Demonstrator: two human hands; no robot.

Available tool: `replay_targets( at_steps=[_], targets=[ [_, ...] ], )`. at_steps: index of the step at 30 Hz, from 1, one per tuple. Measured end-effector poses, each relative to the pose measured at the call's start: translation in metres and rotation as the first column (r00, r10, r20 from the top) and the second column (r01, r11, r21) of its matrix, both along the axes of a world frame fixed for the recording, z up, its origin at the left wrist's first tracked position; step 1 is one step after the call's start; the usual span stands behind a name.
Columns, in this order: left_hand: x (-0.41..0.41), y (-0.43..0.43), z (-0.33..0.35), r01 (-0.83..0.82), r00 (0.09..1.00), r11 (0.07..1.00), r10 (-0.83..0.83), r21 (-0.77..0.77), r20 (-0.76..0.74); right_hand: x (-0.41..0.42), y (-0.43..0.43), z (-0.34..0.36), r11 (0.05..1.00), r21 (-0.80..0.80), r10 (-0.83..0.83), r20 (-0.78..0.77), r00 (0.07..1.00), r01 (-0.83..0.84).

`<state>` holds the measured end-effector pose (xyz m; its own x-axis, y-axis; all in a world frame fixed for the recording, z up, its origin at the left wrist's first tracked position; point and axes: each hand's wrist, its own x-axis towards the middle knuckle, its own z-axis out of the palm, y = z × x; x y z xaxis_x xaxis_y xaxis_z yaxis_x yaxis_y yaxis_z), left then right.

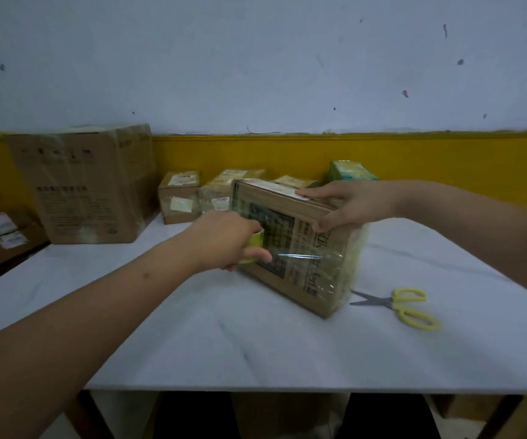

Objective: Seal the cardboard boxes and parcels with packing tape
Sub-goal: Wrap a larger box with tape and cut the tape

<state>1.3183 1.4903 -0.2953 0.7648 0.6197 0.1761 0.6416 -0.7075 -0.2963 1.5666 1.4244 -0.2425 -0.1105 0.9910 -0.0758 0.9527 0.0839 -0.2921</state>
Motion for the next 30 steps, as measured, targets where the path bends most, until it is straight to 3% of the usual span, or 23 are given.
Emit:
replay_targets(
  at_steps=[3, 6, 10, 14, 16, 20, 22, 25, 27, 28, 30],
  targets=[
    [-0.018, -0.005, 0.001, 0.101, 0.995, 0.976, -0.100, -0.191, 0.015, 0.000, 0.003, 0.003, 0.998, -0.055, 0.023, -0.002, 1.000, -0.023],
    [-0.031, -0.014, -0.009, 0.095, 0.993, 0.925, -0.112, -0.369, -0.026, -0.002, 0.004, 0.003, 0.996, -0.075, 0.042, 0.043, 0.998, -0.038],
    [-0.039, -0.010, -0.011, 0.143, 0.990, 0.990, -0.143, 0.002, -0.012, 0.000, 0.002, 0.004, 0.994, -0.043, 0.106, 0.067, 0.992, -0.103],
    [-0.062, 0.008, -0.003, 0.119, 0.990, 0.960, -0.134, 0.254, 0.042, 0.010, -0.002, 0.003, 0.988, -0.045, 0.151, 0.012, 0.989, -0.150],
    [-0.072, 0.013, -0.009, 0.189, 0.977, 0.954, -0.206, 0.234, 0.049, 0.011, 0.001, 0.001, 0.988, -0.042, 0.151, -0.012, 0.988, -0.151],
    [-0.084, 0.019, -0.022, 0.129, 0.992, 0.992, -0.129, -0.006, -0.005, 0.012, 0.009, -0.001, 0.984, -0.053, 0.169, -0.025, 0.985, -0.170],
    [-0.088, 0.023, -0.023, 0.115, 0.993, 0.993, -0.114, 0.031, -0.040, 0.012, 0.012, 0.001, 0.983, -0.064, 0.169, -0.033, 0.985, -0.170],
    [-0.085, 0.029, -0.020, 0.167, 0.981, 0.942, -0.188, 0.291, 0.048, 0.011, 0.015, 0.003, 0.981, -0.072, 0.176, -0.039, 0.984, -0.179],
    [-0.086, 0.035, -0.015, -0.024, 0.993, 0.981, 0.000, 0.194, 0.121, 0.010, 0.015, 0.002, 0.977, -0.068, 0.198, -0.067, 0.978, -0.202],
    [-0.088, 0.044, -0.018, -0.094, 0.993, 0.984, 0.081, 0.148, 0.089, 0.010, 0.015, 0.001, 0.974, -0.062, 0.213, -0.083, 0.974, -0.218],
    [-0.088, 0.057, -0.024, -0.083, 0.996, 0.986, 0.078, 0.143, 0.045, 0.011, 0.017, -0.001, 0.973, -0.062, 0.214, -0.114, 0.970, -0.221]
  ],
)
